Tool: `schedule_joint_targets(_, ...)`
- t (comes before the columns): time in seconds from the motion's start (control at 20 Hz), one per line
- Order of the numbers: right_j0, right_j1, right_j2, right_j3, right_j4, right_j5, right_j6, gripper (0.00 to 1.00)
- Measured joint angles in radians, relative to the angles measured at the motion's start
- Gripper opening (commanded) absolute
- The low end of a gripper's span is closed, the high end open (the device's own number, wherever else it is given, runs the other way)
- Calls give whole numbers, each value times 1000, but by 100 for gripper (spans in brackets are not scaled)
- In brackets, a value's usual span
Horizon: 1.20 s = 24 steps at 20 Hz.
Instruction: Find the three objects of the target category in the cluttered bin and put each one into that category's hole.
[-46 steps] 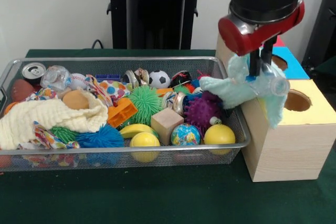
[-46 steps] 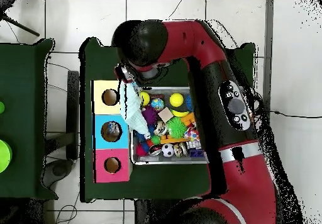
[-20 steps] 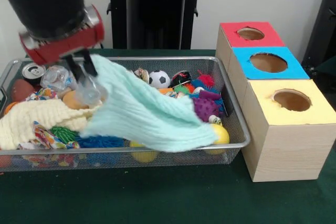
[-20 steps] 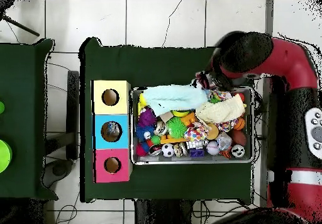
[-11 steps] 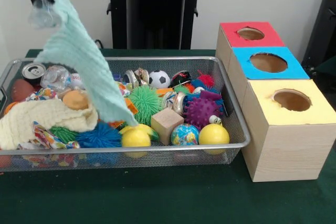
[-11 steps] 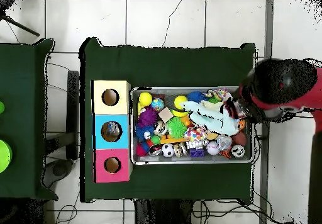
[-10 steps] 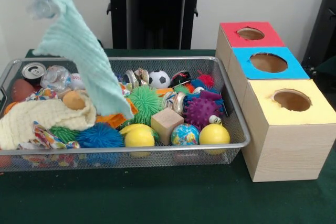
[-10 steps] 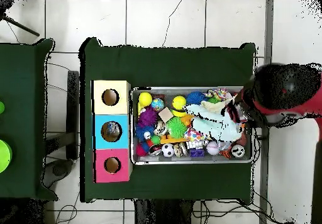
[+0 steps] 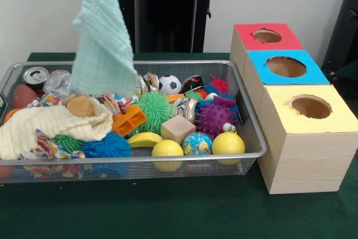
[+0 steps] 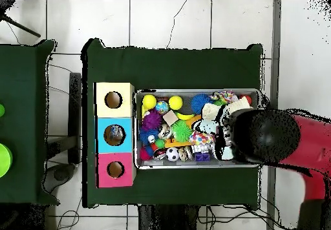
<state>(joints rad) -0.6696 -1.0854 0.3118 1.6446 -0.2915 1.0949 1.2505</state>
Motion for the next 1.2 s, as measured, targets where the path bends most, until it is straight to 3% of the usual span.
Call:
schedule_joint_targets(0.35,91,-65,-82,144,57,-102,61,0)
schedule_joint_targets(0.6,100,-67,-117,213,89,-126,69,0)
schedule_joint_targets(1.2,71,58,-154,308,125,-314,69,0)
